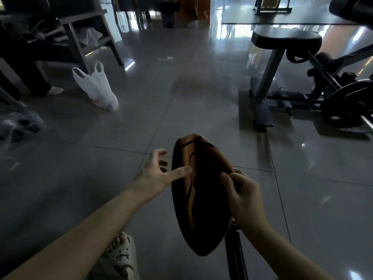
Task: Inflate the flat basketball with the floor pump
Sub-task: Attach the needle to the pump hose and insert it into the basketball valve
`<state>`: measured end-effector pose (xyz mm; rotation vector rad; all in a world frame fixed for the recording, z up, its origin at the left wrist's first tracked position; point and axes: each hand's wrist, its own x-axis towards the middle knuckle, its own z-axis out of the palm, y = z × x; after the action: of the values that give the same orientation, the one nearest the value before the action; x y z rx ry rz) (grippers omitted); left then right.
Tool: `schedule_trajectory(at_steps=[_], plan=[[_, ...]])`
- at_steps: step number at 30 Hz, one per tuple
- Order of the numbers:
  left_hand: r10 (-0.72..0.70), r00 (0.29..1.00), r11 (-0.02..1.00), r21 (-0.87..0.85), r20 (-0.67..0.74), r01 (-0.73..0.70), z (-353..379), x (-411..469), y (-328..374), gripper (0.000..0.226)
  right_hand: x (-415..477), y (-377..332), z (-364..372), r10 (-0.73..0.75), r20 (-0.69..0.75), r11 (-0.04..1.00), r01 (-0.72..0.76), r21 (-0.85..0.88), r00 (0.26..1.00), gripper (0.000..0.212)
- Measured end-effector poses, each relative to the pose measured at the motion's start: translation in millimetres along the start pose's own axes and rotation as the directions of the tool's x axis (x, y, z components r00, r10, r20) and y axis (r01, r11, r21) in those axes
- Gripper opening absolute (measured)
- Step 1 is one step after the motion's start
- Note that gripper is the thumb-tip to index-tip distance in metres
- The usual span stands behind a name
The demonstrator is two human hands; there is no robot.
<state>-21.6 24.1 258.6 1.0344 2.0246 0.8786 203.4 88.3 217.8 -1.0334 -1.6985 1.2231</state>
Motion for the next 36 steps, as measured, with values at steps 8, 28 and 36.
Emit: schedule_trajectory(at_steps=[8, 28, 36], plan=[[0.24, 0.961, 0.96, -0.111, -0.139, -0.255, 11, -2, -12, 0.027, -2, 4, -16, -0.119, 0.389, 0.956, 0.211, -0.204, 0.914, 0.022], [0.91, 0.269, 0.051, 0.558, 0.315, -0.828, 49, -15, -16, 0.037, 22, -32, -11, 0.721, 0.091, 0.597, -0.682, 0.423, 0.687, 0.035], [0.828, 0.081, -0.287, 0.543, 0.555, -0.789, 61, -31, -13, 0.018, 37, -18, -18, 0.524, -0.157, 0.851, -0.504, 0.15, 0.837, 0.035]])
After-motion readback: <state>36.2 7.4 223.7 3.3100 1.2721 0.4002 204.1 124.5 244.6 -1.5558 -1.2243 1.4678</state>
